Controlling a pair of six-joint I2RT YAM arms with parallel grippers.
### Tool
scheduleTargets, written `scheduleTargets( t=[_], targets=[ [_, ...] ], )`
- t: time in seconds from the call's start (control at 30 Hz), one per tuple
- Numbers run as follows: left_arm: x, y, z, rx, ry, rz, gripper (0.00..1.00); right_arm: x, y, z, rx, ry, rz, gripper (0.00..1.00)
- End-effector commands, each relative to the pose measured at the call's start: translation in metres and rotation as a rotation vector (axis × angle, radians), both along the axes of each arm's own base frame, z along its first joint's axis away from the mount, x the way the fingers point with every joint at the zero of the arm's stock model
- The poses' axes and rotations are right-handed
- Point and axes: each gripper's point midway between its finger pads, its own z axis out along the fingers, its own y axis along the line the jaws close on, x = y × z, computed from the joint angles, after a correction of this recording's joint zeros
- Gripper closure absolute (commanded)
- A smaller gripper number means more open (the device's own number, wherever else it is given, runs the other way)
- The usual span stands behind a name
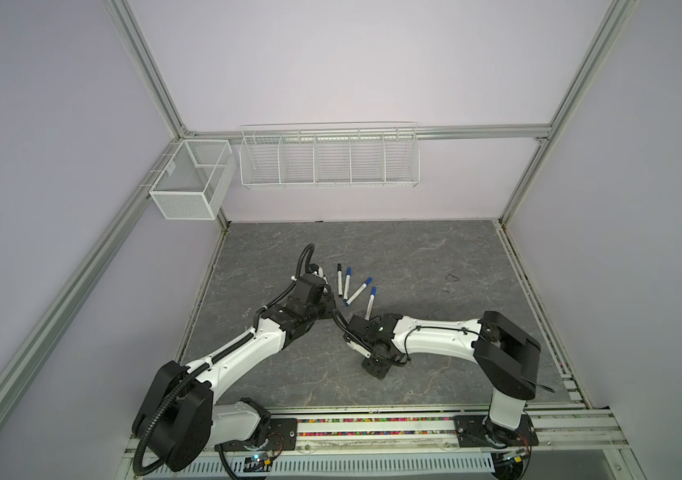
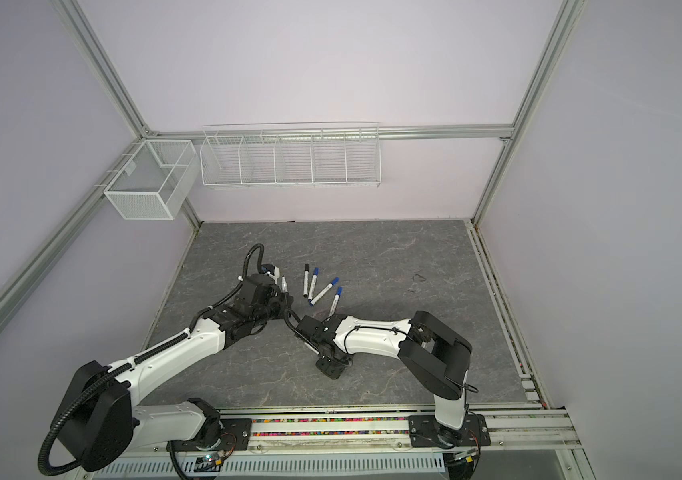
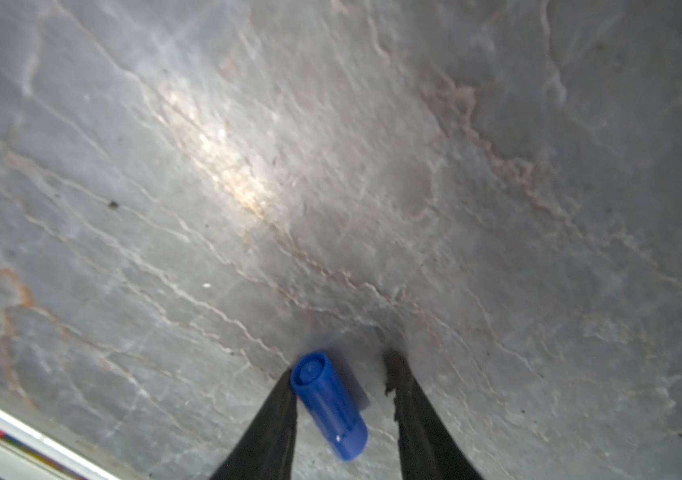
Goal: Insert the pens into the pen caps
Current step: 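Lower the right gripper onto the loose blue cap and grasp it upright, then lift the blue cap with the right gripper over the held marker tip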
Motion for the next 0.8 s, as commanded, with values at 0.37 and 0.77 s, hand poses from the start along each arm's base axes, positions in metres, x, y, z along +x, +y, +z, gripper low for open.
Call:
scheduleTargets(
  t=[0.37,0.77],
  targets=[
    [-0.018,-0.064,-0.008,-0.140,0.053,-0.314,1.00,0.047,-0.005,0.051,0.229,-0.120,-0.234,0.92],
    [-0.076,-0.131,-0.002,-0.070,0.007,-0.715,1.00,0.129,-0.023,0.180,0.905,-0.185,-0.623,0.92]
  ],
)
